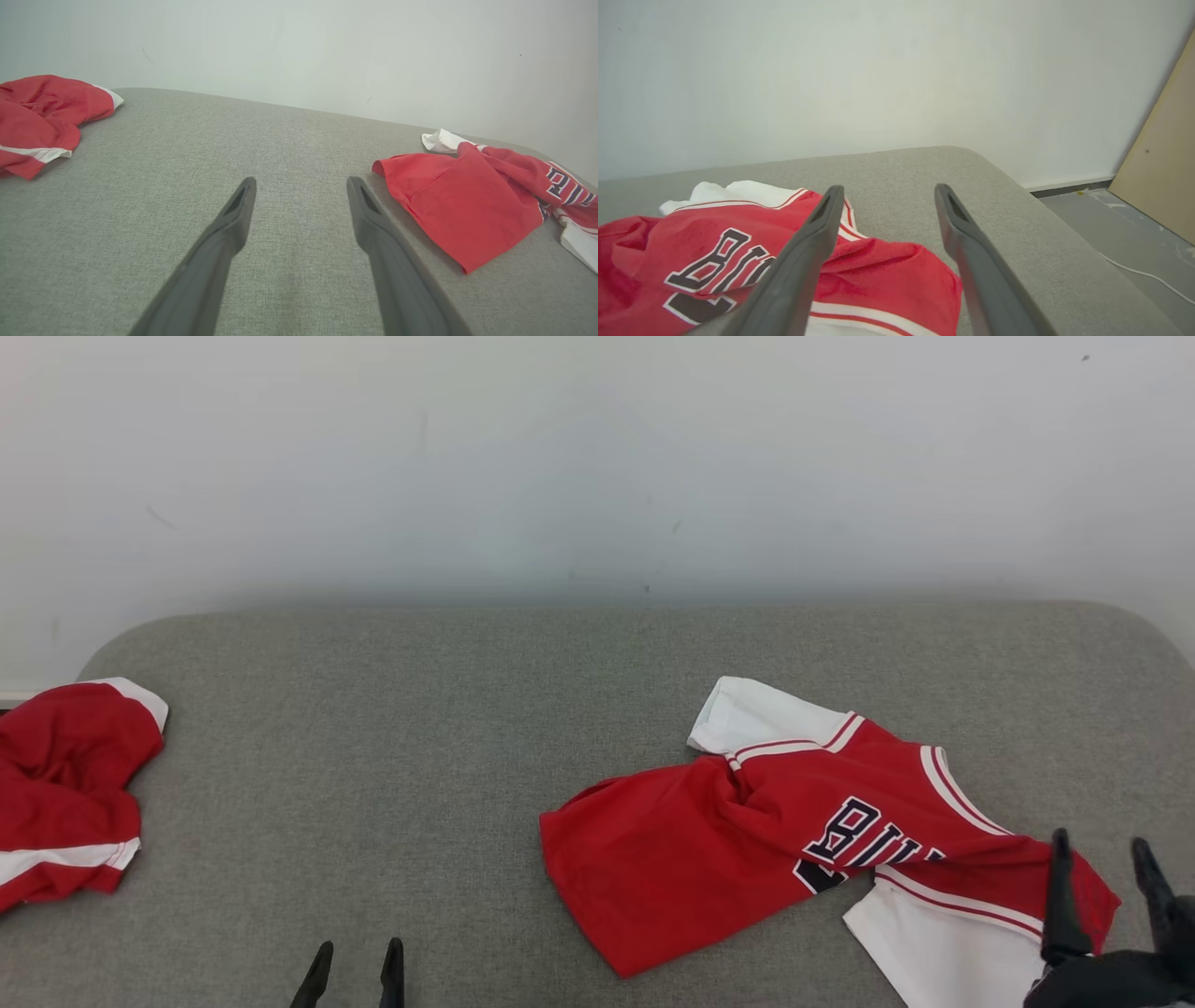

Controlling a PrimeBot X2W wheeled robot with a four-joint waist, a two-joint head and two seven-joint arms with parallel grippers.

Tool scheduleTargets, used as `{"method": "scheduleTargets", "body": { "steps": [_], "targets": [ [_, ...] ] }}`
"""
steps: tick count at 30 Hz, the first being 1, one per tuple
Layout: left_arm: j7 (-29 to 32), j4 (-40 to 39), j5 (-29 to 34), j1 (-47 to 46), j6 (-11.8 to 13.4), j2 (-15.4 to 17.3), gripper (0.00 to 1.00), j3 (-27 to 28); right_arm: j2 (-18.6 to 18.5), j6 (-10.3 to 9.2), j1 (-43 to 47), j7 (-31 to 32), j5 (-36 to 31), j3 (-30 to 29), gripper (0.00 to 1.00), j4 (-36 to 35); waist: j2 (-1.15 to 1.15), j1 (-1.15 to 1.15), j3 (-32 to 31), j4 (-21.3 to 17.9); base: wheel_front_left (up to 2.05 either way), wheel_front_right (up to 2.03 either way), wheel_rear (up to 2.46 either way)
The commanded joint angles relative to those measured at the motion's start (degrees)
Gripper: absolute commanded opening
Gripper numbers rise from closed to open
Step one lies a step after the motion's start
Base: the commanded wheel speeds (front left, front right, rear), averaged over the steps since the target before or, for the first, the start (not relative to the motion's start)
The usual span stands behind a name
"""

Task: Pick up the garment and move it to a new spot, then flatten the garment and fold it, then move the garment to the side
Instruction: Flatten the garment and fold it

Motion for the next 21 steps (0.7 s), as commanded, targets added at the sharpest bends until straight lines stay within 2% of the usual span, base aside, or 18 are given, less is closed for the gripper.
{"method": "scheduleTargets", "body": {
  "steps": [1, 5, 9, 14, 21],
  "targets": [
    [-0.2, -0.1, 0.0, 0.1, -0.1, -0.1, 1.0, 0.0, 0.2, 0.04, 1.4, 0.0, 0.6, 1.7, 1.0, -1.4, 0.0, 0.01, 0.0, 0.0, 0.0, 0.0, 0.0],
    [-0.2, 0.0, -0.1, 0.0, -0.1, -0.1, 1.0, 0.2, 0.1, 0.04, 5.1, -1.2, 2.6, 7.5, 1.0, -5.8, 0.0, 0.01, -0.1, 0.0, 0.0, 0.0, 0.0],
    [-0.2, 0.0, 0.0, 0.1, -0.1, -0.1, 1.0, 0.2, 0.1, 0.04, 7.6, -2.2, 3.4, 11.9, 1.0, -6.8, 0.0, 0.01, -0.1, 0.1, 0.0, 0.0, 0.0],
    [-0.2, 0.0, 0.1, 0.6, -0.1, -0.2, 1.0, 0.4, 0.1, 0.04, 8.9, -2.6, 5.0, 13.9, 1.0, -5.6, 0.0, 0.01, -0.1, -0.1, 0.0, 0.0, 0.0],
    [-0.2, -0.2, 0.4, 0.7, -0.1, -0.3, 1.0, 0.7, 0.1, 0.04, 6.7, -1.0, 5.1, 13.9, 1.0, -4.9, 0.0, 0.01, 0.1, -0.1, 0.0, 0.0, 0.0]
  ]
}}
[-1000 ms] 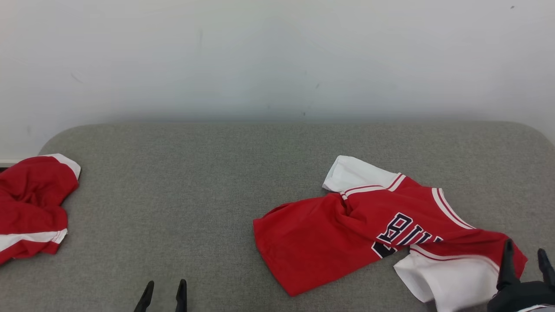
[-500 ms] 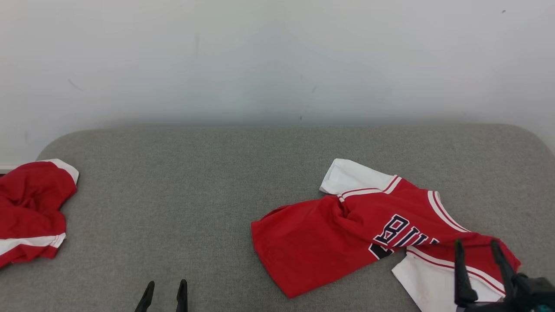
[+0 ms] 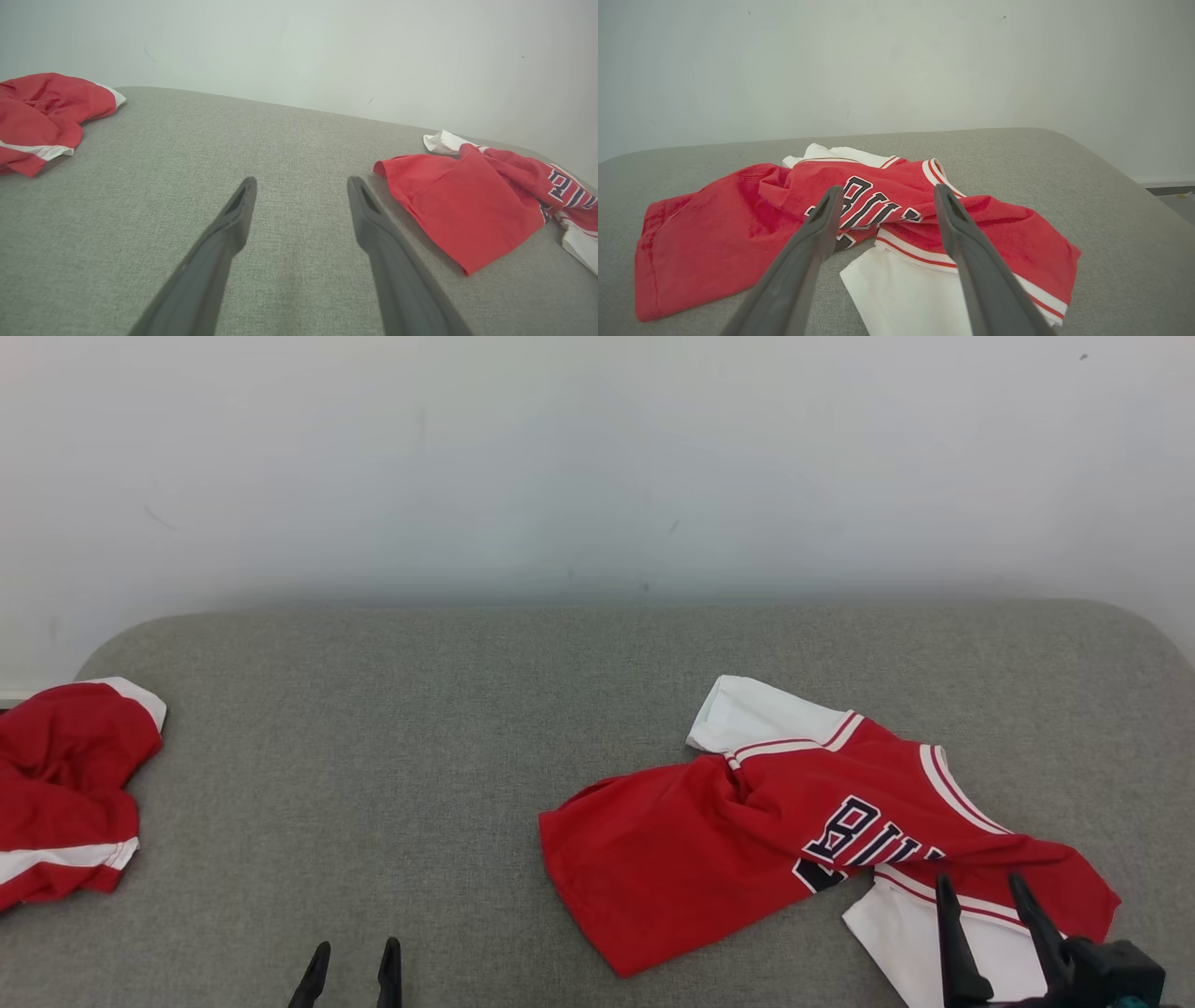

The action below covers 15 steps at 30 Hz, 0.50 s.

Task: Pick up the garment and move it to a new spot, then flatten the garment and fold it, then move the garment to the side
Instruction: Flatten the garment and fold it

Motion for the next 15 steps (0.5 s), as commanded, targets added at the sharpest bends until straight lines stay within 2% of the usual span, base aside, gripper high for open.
{"method": "scheduleTargets", "body": {
  "steps": [1, 3, 6, 8, 9, 12, 15],
  "targets": [
    [-0.2, -0.3, 0.4, 0.6, -0.1, 0.0, 1.0, 0.3, 0.0, 0.04, -1.5, 1.1, 0.2, -0.2, 1.0, 0.1, 0.0, 0.0, 0.2, 0.0, 0.0, 0.0, 0.0],
    [-0.2, -0.4, 0.4, 0.5, -0.1, -0.1, 1.0, 0.4, 0.0, 0.04, -3.6, 3.4, 0.9, -0.2, 1.0, 0.5, 0.0, 0.0, 0.5, 0.0, 0.0, 0.0, 0.0],
    [-0.2, -0.6, 0.6, 0.0, -0.1, -0.2, 1.0, 0.2, 0.0, 0.04, -8.6, 10.3, 1.4, 0.0, 1.0, 2.1, 0.0, 0.0, 1.3, 0.0, 0.0, 0.0, 0.0],
    [-0.2, -0.7, 0.7, -0.5, -0.1, -0.2, 1.0, -0.1, -1.2, 0.04, -12.6, 16.9, 1.7, 0.2, 1.0, 4.3, 0.0, 0.0, 2.0, 0.3, 0.0, 0.0, 0.0],
    [-0.2, -0.7, 0.7, -0.5, -0.1, -0.2, 1.0, -0.1, -1.2, 0.04, -12.6, 16.9, 1.7, 0.2, 1.0, 4.3, 0.0, 0.0, 2.0, 0.3, 0.0, 0.0, 0.0],
    [-0.2, -0.8, 0.8, -1.5, -0.1, -0.1, 1.0, -0.8, -2.9, 0.04, -19.8, 26.0, 2.7, -0.3, 1.0, 7.5, 0.0, 0.0, 3.6, 1.1, 0.0, 0.0, 0.0],
    [-0.2, -1.1, 0.7, -2.9, -0.1, 0.1, 1.0, -1.7, -5.2, 0.04, -27.2, 32.5, 3.1, -1.4, 1.0, 11.3, 0.0, 0.0, 6.1, 2.7, 0.0, 0.0, 0.0]
  ]
}}
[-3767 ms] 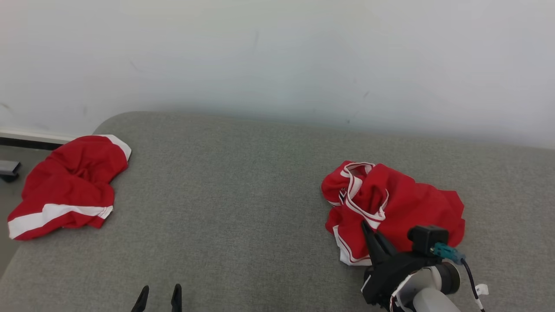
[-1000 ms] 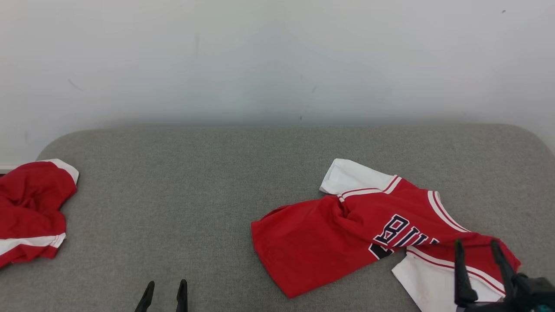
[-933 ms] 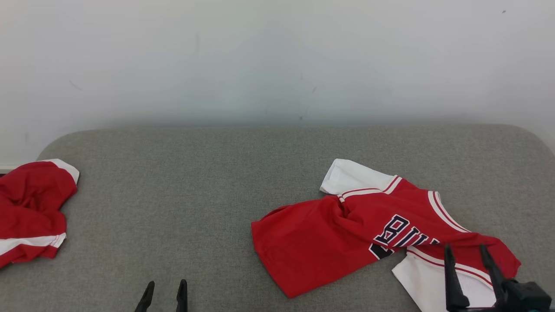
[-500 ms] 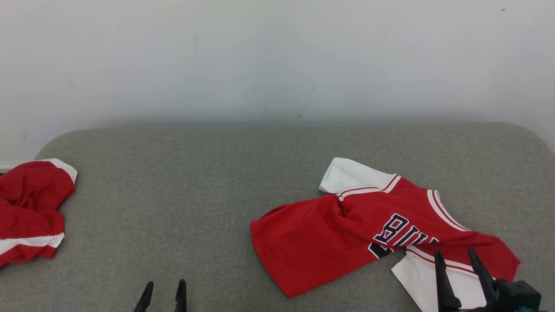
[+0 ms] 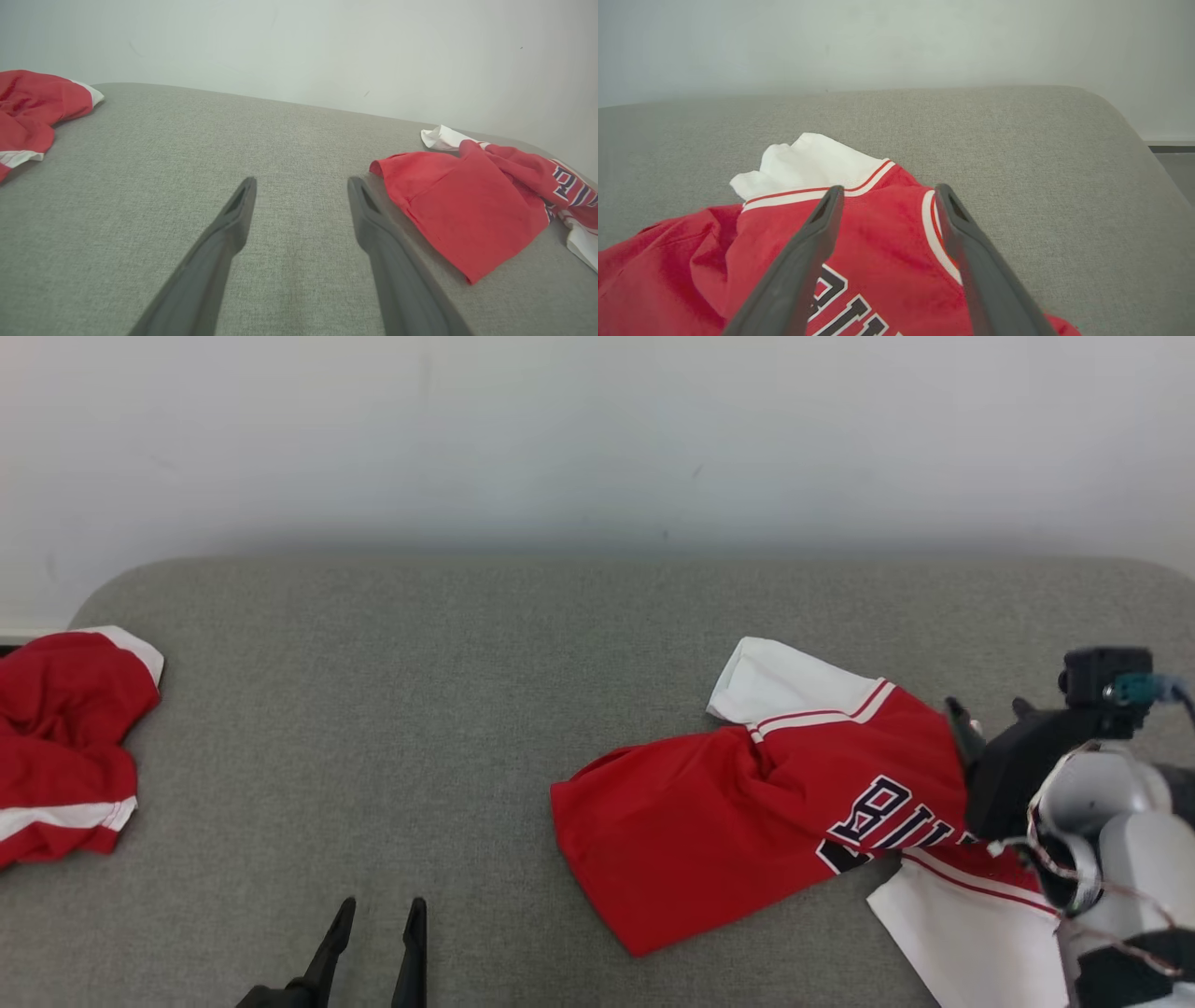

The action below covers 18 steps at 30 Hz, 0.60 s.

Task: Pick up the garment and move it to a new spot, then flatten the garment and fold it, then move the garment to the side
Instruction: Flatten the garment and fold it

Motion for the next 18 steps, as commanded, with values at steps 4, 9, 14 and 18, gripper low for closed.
{"method": "scheduleTargets", "body": {
  "steps": [4, 9, 14, 18],
  "targets": [
    [-0.2, -0.7, 0.0, -2.6, 0.0, 0.6, 1.0, -1.5, -3.3, 0.04, -7.1, 3.9, -0.3, -0.7, 1.0, 4.5, 0.0, -0.01, 5.6, 4.4, 0.0, 0.0, 0.0],
    [-0.2, -2.2, -0.1, -5.4, 0.0, 0.9, 1.0, -2.4, -8.3, 0.04, -14.4, 6.3, -1.1, 0.1, 1.0, 10.5, 0.0, -0.01, 10.1, 8.1, 0.0, 0.0, 0.0],
    [-0.2, -3.4, -0.2, -7.2, 0.0, 1.0, 1.0, -3.4, -12.3, 0.04, -18.6, 7.1, -0.4, 2.7, 1.0, 14.9, 0.0, -0.01, 13.5, 11.2, 0.0, 0.0, 0.0],
    [-0.2, -3.7, -0.5, -7.9, 0.0, 0.8, 1.0, -3.8, -14.5, 0.04, -19.9, 8.8, -0.2, 4.7, 1.0, 17.9, 0.0, -0.01, 15.4, 12.6, 0.0, 0.0, 0.0]
  ]
}}
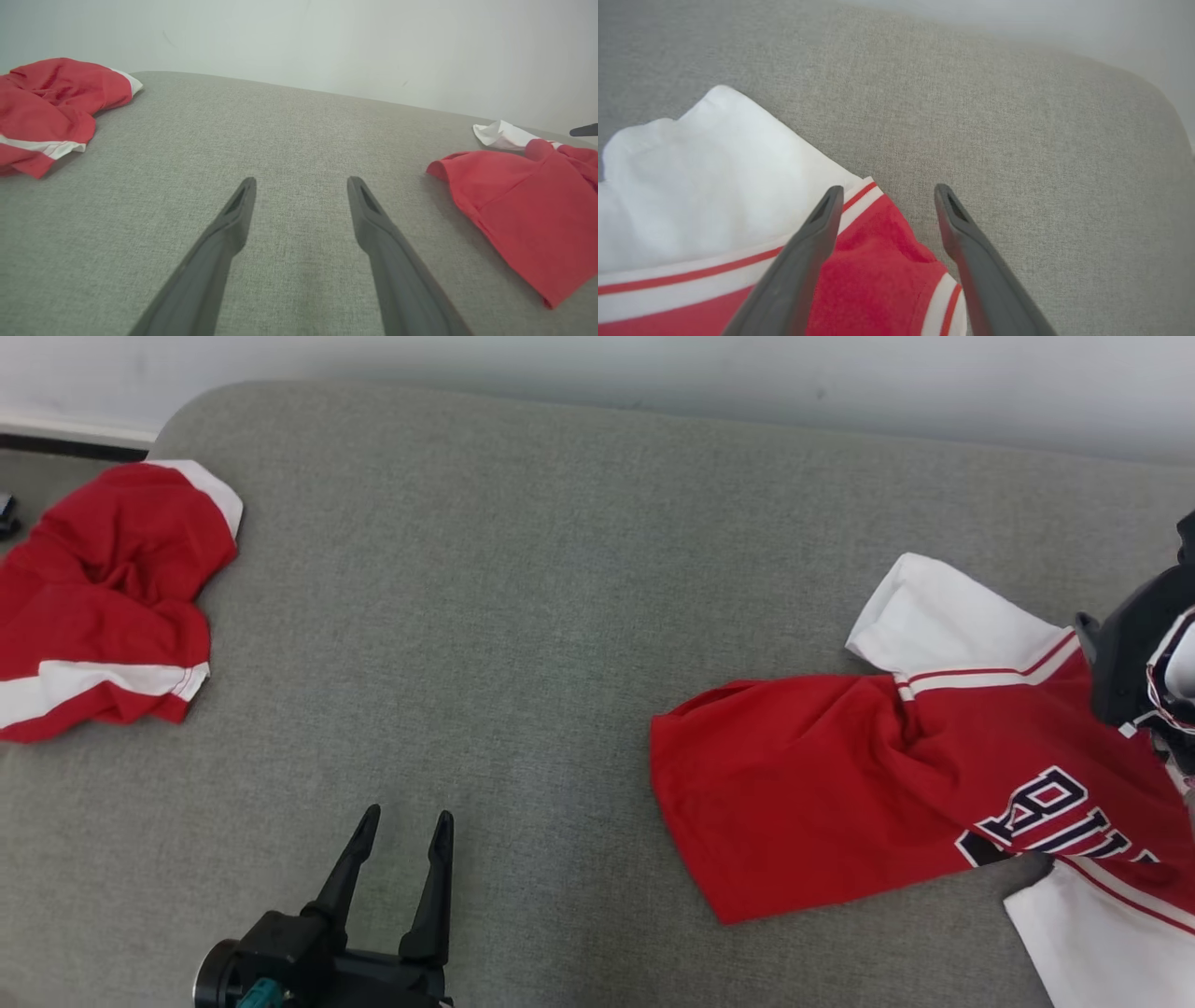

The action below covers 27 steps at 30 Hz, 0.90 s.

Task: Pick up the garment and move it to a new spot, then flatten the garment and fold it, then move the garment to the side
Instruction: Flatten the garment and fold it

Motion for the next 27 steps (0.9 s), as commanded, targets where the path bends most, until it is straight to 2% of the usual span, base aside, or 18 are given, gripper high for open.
{"method": "scheduleTargets", "body": {
  "steps": [1, 10, 12, 13, 14, 21, 27],
  "targets": [
    [-0.2, -0.2, -0.1, -1.1, 0.1, -0.1, 1.0, -0.2, -1.2, 0.04, -0.5, 0.6, 0.3, 0.1, 1.0, 1.3, -0.01, -0.02, 3.6, 3.6, 0.0, 0.0, 0.0],
    [-0.2, 0.1, -0.1, -0.2, 0.1, 0.1, 1.0, -0.1, -0.7, 0.04, 1.8, 2.1, 1.2, -0.6, 1.0, 6.0, -0.01, -0.02, 3.7, 4.0, 0.0, 0.0, 0.0],
    [-0.2, 0.2, 0.0, -0.1, 0.1, 0.1, 1.0, -0.1, -0.5, 0.04, 2.2, 2.3, 0.9, -1.1, 0.73, 6.6, -0.01, -0.02, 3.5, 3.9, 0.0, 0.0, 0.0],
    [-0.2, 0.2, 0.1, 0.0, 0.1, 0.1, 1.0, 0.0, -0.5, 0.04, 2.3, 2.2, 0.7, -1.5, 0.32, 6.8, -0.01, -0.02, 3.5, 3.8, 0.0, 0.0, 0.0],
    [-0.2, 0.3, 0.2, 0.0, 0.1, 0.1, 1.0, 0.0, -0.7, 0.03, 2.3, 1.8, 0.6, -1.8, 0.0, 6.8, -0.01, -0.02, 3.4, 3.7, 0.0, 0.0, 0.0],
    [-0.2, 0.7, 0.5, 0.2, 0.1, 0.0, 1.0, 0.1, -0.3, -0.03, 1.4, -5.3, 0.0, -3.9, 0.0, 3.7, -0.01, -0.02, 2.3, 2.9, 0.0, 0.0, 0.0],
    [-0.2, 1.2, 0.6, 1.6, 0.1, 0.1, 1.0, 1.3, 1.7, -0.03, 6.2, -9.9, 2.3, -5.9, 0.0, -4.2, -0.01, -0.02, -1.0, 1.1, 0.0, 0.0, 0.0]
  ]
}}
